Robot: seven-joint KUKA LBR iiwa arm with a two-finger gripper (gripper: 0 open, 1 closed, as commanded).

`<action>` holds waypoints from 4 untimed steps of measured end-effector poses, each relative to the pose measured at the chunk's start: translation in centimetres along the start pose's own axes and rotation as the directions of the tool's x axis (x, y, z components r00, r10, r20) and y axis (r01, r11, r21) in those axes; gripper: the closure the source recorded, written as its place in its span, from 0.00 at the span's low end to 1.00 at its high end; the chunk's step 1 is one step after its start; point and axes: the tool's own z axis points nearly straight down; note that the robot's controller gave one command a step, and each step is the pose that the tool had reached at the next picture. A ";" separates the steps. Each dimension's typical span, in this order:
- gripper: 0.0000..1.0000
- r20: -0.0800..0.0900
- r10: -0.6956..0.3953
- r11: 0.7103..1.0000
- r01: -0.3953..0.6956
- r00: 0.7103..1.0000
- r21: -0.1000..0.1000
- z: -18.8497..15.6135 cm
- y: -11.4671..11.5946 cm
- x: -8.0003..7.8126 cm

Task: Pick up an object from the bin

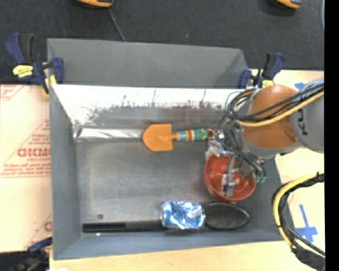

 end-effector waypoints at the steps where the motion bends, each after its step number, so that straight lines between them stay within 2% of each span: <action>1: 0.00 0.015 0.015 1.000 -0.015 1.000 0.004 1.3 -1.1 -0.3; 2: 1.00 0.006 -0.643 0.766 0.643 0.766 0.006 1.4 0.6 -4.7; 3: 1.00 0.007 -0.641 0.767 0.641 0.767 0.005 1.4 0.6 -4.6; 4: 1.00 0.009 -0.639 0.769 0.639 0.769 0.004 -0.8 0.7 -4.7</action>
Offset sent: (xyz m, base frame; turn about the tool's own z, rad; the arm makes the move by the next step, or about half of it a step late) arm 0.0435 0.0090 -0.0162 -0.7013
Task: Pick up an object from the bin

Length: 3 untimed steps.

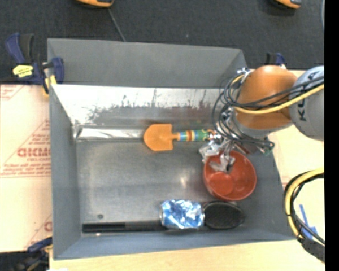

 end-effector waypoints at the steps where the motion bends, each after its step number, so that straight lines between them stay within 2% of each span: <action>1: 1.00 -0.001 0.003 1.000 -0.003 1.000 -0.003 -3.9 0.0 0.0; 3: 1.00 -0.001 0.005 1.000 -0.005 1.000 -0.003 -12.5 -0.3 -0.2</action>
Offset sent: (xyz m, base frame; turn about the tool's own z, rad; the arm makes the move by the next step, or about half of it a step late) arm -0.0009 -0.0001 0.1088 0.0022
